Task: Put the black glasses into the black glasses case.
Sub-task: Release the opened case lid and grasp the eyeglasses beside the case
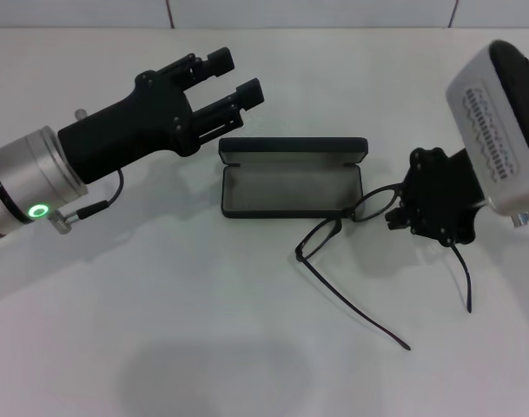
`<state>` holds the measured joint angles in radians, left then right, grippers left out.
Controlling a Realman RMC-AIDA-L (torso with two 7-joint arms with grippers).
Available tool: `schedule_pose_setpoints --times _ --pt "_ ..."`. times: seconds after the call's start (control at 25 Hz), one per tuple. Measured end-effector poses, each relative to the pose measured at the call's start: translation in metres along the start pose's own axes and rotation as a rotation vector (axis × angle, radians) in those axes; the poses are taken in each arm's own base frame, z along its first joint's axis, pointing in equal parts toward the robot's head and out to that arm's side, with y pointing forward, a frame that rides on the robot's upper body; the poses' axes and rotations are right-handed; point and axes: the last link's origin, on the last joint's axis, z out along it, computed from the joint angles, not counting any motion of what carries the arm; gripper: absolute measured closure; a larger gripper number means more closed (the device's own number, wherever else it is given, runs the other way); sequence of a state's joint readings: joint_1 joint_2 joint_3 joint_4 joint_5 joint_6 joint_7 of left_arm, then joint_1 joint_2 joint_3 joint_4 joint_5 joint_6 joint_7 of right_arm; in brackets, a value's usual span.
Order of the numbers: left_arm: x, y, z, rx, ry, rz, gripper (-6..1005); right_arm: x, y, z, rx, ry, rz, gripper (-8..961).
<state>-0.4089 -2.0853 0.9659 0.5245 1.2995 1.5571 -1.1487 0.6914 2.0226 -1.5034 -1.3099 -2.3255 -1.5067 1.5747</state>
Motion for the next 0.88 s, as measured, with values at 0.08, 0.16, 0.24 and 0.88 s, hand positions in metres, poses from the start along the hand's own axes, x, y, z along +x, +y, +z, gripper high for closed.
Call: schedule_pose_setpoints --times 0.08,0.16,0.24,0.88 --pt "0.001 0.0 0.002 -0.004 0.0 0.005 314 -0.002 0.002 0.003 0.004 0.004 -0.006 922" --pt "0.002 -0.001 0.003 -0.006 -0.001 0.01 315 -0.005 0.0 0.006 0.007 0.013 -0.008 915" --pt "0.003 -0.002 0.005 -0.011 -0.002 0.012 315 -0.01 -0.006 0.008 0.027 0.02 0.001 907" --pt "0.008 -0.005 0.004 -0.023 -0.011 -0.021 316 -0.04 -0.054 -0.004 -0.076 0.063 0.02 675"
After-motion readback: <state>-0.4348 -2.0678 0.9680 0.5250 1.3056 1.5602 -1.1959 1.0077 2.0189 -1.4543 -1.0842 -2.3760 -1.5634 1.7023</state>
